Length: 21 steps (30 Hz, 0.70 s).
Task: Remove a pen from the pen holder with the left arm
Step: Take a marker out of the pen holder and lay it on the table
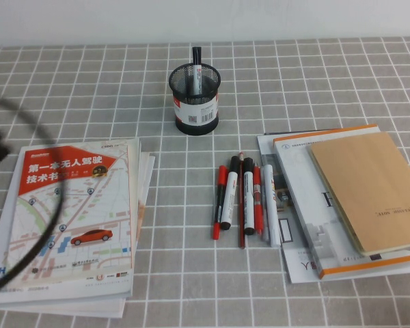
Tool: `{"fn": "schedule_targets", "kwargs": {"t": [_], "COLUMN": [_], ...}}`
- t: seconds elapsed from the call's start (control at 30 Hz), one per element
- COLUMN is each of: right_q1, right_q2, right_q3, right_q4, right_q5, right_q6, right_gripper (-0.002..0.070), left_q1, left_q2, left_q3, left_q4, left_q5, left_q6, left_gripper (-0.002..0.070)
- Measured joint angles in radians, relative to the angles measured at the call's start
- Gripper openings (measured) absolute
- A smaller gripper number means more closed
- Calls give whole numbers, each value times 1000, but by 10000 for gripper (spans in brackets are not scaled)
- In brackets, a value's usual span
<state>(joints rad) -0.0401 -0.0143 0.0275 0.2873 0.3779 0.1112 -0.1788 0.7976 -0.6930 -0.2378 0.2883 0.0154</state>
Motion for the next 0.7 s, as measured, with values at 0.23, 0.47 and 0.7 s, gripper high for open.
{"fn": "schedule_targets", "kwargs": {"t": [0.23, 0.47, 0.7], "right_q1": [0, 0, 0], "right_q2": [0, 0, 0], "right_q3": [0, 0, 0], "right_q4": [0, 0, 0], "right_q5": [0, 0, 0], "right_q6": [0, 0, 0], "right_gripper": [-13, -13, -13], "left_q1": [-180, -221, -221], "left_q2": [398, 723, 923], "left_q3": [-209, -491, -733], "left_q4": [-12, -28, -59], "left_q5": [-78, -52, -19], "left_q6": [171, 194, 194], "left_gripper": [-1, 77, 400]}}
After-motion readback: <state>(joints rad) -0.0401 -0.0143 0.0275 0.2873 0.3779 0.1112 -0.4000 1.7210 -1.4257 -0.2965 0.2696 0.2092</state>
